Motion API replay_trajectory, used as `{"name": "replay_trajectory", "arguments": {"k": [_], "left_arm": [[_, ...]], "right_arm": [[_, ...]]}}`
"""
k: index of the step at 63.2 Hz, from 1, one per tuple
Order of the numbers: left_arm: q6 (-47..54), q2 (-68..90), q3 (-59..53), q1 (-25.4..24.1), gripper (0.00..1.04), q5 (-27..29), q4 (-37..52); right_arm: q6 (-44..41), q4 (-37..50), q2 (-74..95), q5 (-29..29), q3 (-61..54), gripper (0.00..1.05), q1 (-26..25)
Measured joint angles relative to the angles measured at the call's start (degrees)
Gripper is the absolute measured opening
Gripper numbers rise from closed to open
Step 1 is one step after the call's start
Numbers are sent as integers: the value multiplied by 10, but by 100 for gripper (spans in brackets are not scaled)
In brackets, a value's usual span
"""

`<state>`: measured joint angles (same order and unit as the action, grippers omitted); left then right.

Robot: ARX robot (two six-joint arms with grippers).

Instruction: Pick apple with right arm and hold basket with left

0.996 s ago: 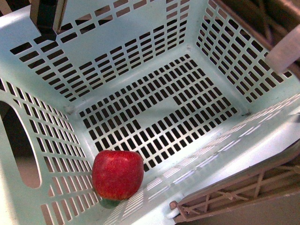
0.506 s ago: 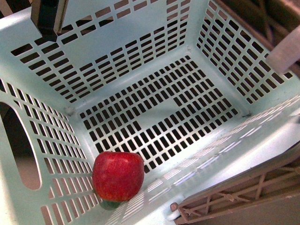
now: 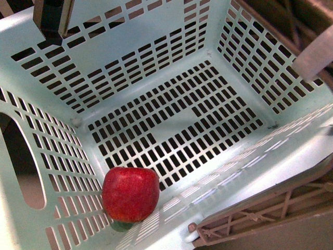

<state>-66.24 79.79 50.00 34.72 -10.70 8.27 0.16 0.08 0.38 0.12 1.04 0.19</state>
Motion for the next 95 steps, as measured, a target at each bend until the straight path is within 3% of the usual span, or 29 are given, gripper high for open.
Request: {"name": "replay_trajectory", "arguments": {"k": [3, 10, 17, 44, 59, 95], "left_arm": [[-10, 2, 7, 8, 6, 41, -19], [-122, 18, 45, 28, 6, 258, -102], [-154, 39, 58, 5, 6, 347, -98], [-226, 73, 34, -130, 6, 247, -35], [-231, 73, -48, -190, 6, 255, -10], [-283, 75, -154, -199, 6, 232, 14]], "right_arm": [[0, 0, 0, 0, 0, 97, 0], [0, 0, 0, -1, 0, 96, 0], [0, 0, -1, 0, 0, 96, 0], [0, -1, -1, 0, 0, 96, 0], [0, -1, -1, 0, 0, 96, 0], [0, -1, -1, 0, 0, 96, 0]]}}
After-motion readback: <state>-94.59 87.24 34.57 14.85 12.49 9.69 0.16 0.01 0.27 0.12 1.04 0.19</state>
